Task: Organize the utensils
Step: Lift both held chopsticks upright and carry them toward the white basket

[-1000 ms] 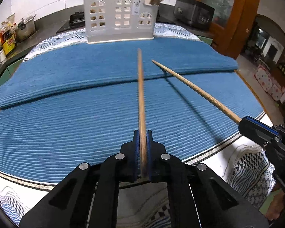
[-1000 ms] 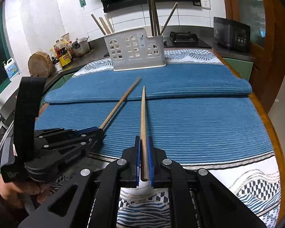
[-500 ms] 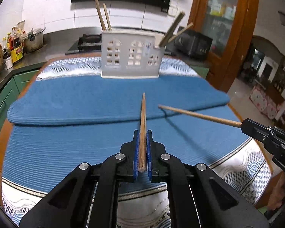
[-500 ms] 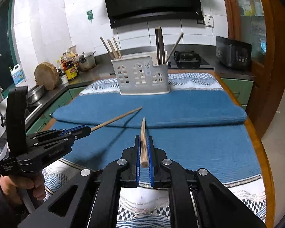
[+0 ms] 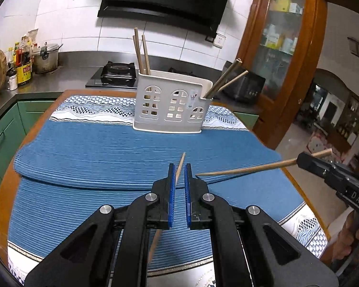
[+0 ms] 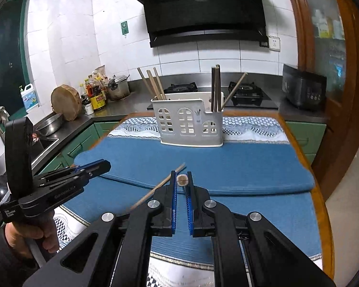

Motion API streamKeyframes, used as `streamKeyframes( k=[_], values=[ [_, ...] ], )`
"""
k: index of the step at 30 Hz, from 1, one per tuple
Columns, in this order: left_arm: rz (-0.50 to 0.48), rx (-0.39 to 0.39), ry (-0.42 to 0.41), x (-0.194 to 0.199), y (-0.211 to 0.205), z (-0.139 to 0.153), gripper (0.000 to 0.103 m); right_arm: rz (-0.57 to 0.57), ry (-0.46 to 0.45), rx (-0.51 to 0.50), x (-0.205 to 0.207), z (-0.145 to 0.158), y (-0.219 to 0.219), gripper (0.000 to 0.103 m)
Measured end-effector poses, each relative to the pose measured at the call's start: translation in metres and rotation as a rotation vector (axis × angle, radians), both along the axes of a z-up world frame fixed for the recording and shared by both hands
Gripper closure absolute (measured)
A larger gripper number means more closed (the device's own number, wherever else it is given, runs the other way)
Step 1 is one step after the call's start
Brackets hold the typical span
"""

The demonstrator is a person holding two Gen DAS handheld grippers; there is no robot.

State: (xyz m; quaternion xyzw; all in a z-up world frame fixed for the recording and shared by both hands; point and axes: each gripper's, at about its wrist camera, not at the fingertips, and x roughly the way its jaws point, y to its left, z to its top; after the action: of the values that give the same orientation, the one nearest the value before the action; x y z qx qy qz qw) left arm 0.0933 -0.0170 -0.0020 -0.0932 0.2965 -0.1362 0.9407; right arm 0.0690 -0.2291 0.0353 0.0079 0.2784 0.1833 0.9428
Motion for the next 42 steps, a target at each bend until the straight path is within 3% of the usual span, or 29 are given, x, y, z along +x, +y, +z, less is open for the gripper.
streamKeyframes(
  k=[8, 11, 15, 20, 23, 26, 32, 42],
  values=[
    [-0.037, 0.063, 0.104, -0.002, 0.005, -0.031, 0.097, 0.008, -0.002, -0.012, 0.002, 0.001, 0.003, 0.096],
    [-0.058, 0.103, 0.150, -0.004, 0.004, -0.048, 0.093, 0.011, -0.006, -0.012, 0.002, 0.001, 0.004, 0.096],
    [-0.082, 0.151, 0.204, -0.006, 0.001, -0.069, 0.079, 0.019, -0.011, -0.018, 0.001, 0.002, 0.008, 0.096],
    [-0.107, 0.190, 0.247, -0.002, -0.004, -0.089, 0.079, 0.025, -0.002, -0.020, 0.001, -0.002, 0.010, 0.096],
    [-0.114, 0.215, 0.278, 0.001, -0.007, -0.099, 0.087, 0.026, 0.005, -0.021, 0.002, -0.003, 0.011, 0.096],
    [-0.109, 0.238, 0.282, 0.000, -0.006, -0.096, 0.096, 0.026, 0.005, -0.022, 0.002, -0.003, 0.011, 0.096],
    [-0.094, 0.242, 0.258, -0.005, -0.003, -0.082, 0.098, 0.019, -0.006, -0.013, 0.000, -0.001, 0.008, 0.096],
    [-0.063, 0.160, 0.081, -0.008, 0.008, -0.014, 0.098, 0.026, -0.058, -0.011, 0.005, 0.027, 0.005, 0.096]
  ],
)
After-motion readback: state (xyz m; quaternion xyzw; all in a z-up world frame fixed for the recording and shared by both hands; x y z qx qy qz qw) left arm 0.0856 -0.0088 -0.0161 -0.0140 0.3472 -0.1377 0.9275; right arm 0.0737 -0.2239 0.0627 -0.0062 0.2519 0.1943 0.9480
